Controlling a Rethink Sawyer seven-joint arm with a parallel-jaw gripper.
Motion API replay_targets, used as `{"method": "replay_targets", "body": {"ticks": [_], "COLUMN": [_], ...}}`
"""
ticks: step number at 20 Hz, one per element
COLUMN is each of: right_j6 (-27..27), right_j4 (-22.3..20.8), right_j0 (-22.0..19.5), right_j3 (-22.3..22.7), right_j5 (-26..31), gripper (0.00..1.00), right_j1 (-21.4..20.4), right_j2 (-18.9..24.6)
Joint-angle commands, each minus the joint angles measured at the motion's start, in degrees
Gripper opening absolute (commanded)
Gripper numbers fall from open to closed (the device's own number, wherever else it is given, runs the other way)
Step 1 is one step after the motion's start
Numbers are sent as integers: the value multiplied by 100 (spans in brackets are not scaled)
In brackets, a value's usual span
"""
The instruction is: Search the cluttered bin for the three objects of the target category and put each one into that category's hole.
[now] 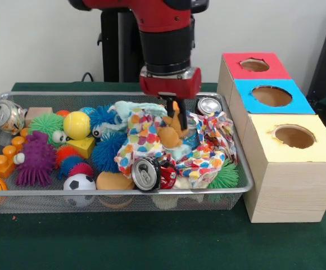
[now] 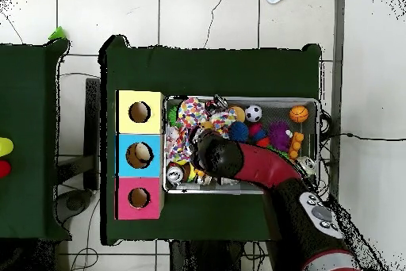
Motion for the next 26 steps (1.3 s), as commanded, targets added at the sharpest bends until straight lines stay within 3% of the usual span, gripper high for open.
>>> {"method": "replay_targets", "body": {"ticks": [1,7,13,26], "right_j6": [418,303,505,1074], "right_j4": [710,823,1082,2105], "right_j0": [-518,-643,-614,-770], "right_j3": [176,665,1265,2712], "right_j5": [1666,1838,1644,315], "gripper": [0,0,0,0], "right_j1": [-339,-545,-702,-188], "right_j2": [595,717,814,1686]}}
